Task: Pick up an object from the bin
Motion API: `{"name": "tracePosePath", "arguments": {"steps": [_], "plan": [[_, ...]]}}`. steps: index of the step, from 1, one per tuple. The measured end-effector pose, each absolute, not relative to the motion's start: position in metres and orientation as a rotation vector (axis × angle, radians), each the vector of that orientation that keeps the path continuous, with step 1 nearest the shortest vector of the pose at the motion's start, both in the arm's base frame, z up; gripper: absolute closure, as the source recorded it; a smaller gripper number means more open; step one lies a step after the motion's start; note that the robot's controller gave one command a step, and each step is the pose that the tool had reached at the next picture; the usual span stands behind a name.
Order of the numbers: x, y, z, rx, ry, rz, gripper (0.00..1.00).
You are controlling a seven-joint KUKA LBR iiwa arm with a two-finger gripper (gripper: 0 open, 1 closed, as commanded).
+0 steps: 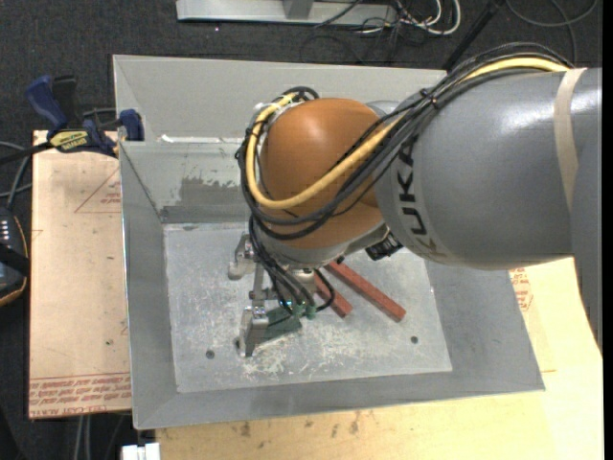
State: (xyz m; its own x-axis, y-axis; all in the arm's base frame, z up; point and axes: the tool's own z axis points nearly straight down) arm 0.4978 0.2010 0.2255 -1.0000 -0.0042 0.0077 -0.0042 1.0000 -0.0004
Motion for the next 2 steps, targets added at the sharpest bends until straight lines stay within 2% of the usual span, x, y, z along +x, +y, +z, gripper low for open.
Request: {"name": "tracePosePath", "arguments": {"steps": [1, 2], "plan": [[0.5, 0.2, 0.23, 0.001, -3.141, -0.001, 0.0], [0.503, 0.184, 0.212, 0.124, -3.145, -0.007, 0.0]]}}
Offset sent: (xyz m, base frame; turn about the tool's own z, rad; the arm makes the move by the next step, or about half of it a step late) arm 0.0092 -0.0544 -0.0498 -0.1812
